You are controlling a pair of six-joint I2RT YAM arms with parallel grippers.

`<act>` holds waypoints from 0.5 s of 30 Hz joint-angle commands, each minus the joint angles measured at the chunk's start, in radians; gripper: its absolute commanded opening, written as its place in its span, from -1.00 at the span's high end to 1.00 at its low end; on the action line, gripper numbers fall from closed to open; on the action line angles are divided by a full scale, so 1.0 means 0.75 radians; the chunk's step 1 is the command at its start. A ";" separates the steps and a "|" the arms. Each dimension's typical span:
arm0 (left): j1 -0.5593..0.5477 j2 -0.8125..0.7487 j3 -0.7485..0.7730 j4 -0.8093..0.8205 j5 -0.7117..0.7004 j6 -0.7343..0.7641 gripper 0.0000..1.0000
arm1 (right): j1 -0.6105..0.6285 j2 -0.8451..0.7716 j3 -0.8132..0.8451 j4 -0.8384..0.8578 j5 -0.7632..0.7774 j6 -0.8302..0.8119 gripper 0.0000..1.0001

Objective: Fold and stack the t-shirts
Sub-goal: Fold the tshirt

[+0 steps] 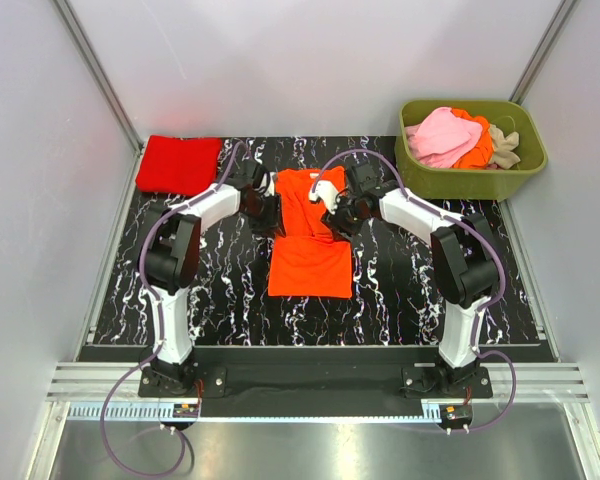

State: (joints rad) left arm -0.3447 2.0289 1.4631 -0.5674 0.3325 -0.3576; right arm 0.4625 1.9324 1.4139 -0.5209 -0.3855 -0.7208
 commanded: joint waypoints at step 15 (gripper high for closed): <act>0.006 -0.097 -0.018 0.008 -0.024 0.021 -0.04 | 0.001 0.062 -0.014 -0.019 -0.194 -0.344 -0.03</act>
State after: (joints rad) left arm -0.3443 2.0312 1.4620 -0.5758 0.3168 -0.3550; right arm 0.4625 1.9697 1.3918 -0.5220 -0.4984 -0.9112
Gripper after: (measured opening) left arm 0.515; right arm 0.513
